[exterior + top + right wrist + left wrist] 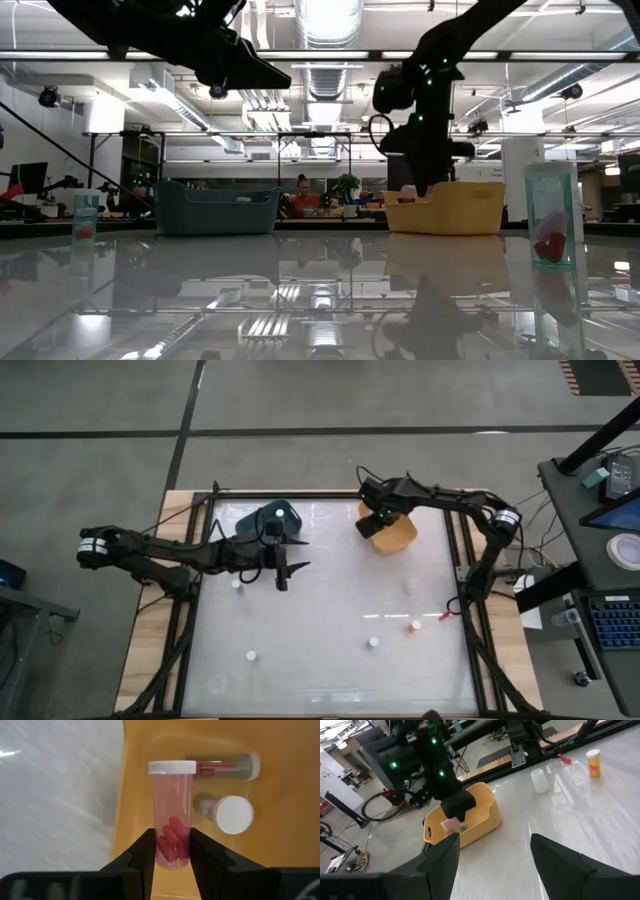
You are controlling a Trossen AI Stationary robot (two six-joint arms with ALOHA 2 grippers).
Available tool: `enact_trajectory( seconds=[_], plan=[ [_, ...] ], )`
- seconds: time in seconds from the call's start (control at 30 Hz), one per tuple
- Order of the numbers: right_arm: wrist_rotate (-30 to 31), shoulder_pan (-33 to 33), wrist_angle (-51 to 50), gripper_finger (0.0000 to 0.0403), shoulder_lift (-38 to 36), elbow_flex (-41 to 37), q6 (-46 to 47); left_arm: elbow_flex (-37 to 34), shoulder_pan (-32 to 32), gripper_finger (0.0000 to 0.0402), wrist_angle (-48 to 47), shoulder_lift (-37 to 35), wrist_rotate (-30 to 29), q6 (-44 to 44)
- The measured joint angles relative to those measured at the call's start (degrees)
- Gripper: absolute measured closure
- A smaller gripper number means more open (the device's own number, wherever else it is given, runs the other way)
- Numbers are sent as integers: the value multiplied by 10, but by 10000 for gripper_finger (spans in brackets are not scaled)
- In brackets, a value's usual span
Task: Pick and place medicine bottles into bin by pill shape (circle, oval)
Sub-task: Put the pink capsule bottle into the yellow bin, then put the transparent tablet bottle into the blue bin
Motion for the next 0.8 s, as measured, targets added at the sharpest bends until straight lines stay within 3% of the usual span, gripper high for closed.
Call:
enact_trajectory(
  seconds=[0.27,0.63,0.8],
  plan=[
    [0,1,-2,300,19,0,-10,0,0,173,0,0,0,0],
    [0,1,-6,242,16,7,-11,0,0,173,2,0,0,1],
    [0,10,-10,237,-7,12,-11,1,0,173,6,0,0,0]
  ],
)
